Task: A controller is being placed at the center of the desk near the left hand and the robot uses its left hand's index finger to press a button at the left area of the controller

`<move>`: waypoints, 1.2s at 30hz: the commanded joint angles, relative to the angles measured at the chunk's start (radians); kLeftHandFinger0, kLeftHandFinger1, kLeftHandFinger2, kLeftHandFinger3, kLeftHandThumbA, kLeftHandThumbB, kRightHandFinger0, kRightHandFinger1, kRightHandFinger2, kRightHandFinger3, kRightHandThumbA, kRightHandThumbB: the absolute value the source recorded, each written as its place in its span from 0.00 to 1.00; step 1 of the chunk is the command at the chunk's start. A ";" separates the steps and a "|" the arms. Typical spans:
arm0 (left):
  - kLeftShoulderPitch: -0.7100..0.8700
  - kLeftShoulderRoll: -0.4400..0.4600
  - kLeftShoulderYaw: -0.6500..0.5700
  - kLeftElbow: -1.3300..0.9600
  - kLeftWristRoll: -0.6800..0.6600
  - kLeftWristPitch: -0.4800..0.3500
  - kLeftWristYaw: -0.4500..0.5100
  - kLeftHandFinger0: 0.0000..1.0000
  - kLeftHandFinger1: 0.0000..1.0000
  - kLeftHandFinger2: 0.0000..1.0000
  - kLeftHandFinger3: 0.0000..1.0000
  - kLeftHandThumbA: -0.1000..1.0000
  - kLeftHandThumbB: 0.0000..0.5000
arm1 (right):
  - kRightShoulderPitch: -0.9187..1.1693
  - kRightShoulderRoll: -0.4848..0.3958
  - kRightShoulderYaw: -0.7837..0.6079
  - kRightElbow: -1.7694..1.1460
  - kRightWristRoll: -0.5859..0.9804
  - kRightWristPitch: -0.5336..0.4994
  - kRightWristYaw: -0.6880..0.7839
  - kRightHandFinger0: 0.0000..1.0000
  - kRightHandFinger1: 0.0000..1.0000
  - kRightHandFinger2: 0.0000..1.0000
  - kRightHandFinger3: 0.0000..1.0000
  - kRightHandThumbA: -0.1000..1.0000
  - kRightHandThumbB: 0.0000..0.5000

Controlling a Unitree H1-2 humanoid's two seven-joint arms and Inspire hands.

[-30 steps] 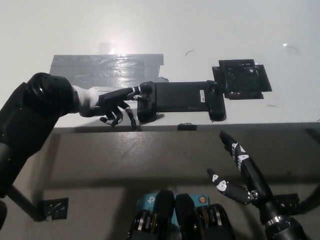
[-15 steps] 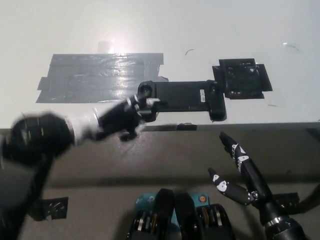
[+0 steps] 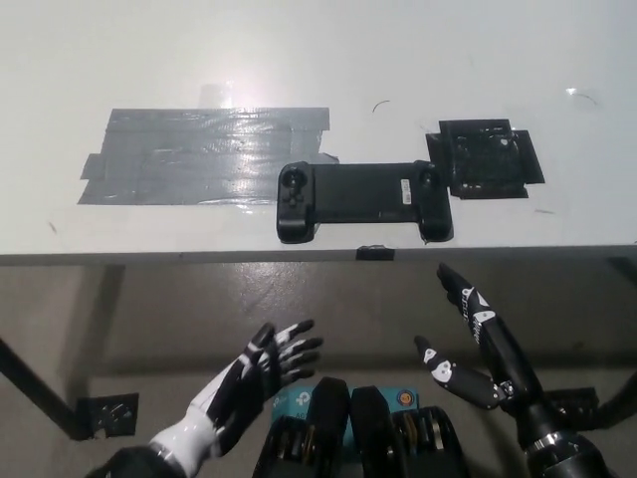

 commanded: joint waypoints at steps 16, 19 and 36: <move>0.024 -0.076 0.027 0.156 0.315 -0.703 0.497 1.00 1.00 1.00 1.00 1.00 0.46 | -0.016 0.013 -0.010 -0.032 0.031 -0.030 0.008 1.00 1.00 1.00 1.00 0.78 0.39; 0.024 -0.066 0.006 0.158 0.334 -0.703 0.518 1.00 1.00 1.00 1.00 1.00 0.44 | -0.018 0.014 -0.009 -0.030 0.031 -0.032 0.008 1.00 1.00 1.00 1.00 0.78 0.41; 0.027 -0.032 -0.060 0.162 0.351 -0.703 0.618 1.00 1.00 1.00 1.00 1.00 0.38 | -0.014 0.010 -0.006 -0.037 0.029 -0.020 0.014 1.00 1.00 1.00 1.00 0.74 0.42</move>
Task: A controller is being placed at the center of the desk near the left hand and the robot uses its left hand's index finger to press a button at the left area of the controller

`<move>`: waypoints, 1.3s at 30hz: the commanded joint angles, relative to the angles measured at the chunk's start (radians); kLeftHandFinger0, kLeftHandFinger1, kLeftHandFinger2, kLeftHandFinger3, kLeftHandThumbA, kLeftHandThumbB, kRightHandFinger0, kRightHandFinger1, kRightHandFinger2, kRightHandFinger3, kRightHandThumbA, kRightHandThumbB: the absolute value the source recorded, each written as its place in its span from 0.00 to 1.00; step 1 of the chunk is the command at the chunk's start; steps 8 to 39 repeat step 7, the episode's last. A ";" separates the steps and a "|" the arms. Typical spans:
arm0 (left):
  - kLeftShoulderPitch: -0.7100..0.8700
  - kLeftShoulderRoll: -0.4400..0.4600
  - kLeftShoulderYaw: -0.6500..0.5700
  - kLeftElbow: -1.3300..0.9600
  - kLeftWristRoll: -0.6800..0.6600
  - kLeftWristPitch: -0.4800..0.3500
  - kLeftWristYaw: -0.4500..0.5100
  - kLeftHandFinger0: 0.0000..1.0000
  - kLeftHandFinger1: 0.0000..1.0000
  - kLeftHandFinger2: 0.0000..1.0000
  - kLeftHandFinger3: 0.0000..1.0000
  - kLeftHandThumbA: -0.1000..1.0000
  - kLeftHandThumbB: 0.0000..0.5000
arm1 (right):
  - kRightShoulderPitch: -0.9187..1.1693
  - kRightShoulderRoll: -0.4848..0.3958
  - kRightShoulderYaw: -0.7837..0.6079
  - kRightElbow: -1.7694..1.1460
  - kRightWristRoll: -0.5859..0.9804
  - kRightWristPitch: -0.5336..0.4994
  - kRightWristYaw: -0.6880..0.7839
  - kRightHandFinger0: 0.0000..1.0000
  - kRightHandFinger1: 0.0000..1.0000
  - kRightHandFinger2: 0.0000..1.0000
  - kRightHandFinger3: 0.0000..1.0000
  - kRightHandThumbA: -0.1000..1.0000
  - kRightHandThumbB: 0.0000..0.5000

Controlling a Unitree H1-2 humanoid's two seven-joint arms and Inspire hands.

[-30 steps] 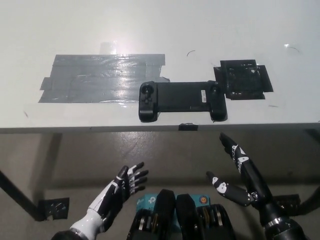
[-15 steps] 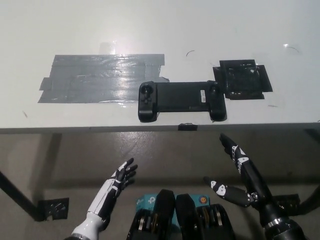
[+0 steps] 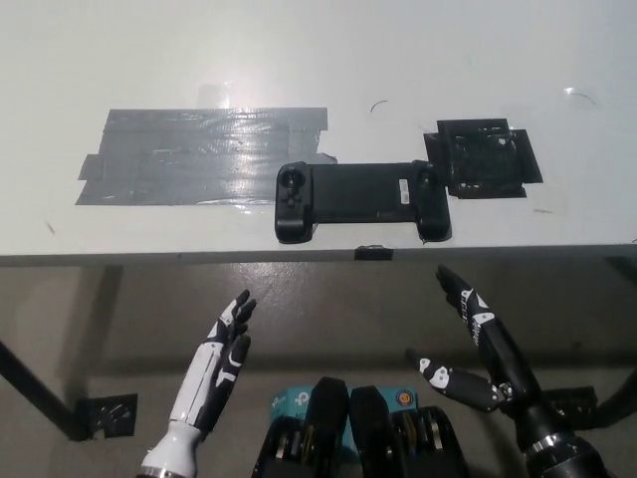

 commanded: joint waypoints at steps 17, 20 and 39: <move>-0.011 0.021 -0.033 -0.006 0.043 -0.130 0.150 1.00 1.00 1.00 1.00 1.00 0.38 | -0.027 0.002 -0.008 -0.037 0.020 -0.008 0.014 1.00 1.00 1.00 1.00 0.73 0.44; -0.011 0.021 -0.033 -0.006 0.043 -0.130 0.150 1.00 1.00 1.00 1.00 1.00 0.38 | -0.027 0.002 -0.008 -0.037 0.020 -0.008 0.014 1.00 1.00 1.00 1.00 0.73 0.44; -0.011 0.021 -0.033 -0.006 0.043 -0.130 0.150 1.00 1.00 1.00 1.00 1.00 0.38 | -0.027 0.002 -0.008 -0.037 0.020 -0.008 0.014 1.00 1.00 1.00 1.00 0.73 0.44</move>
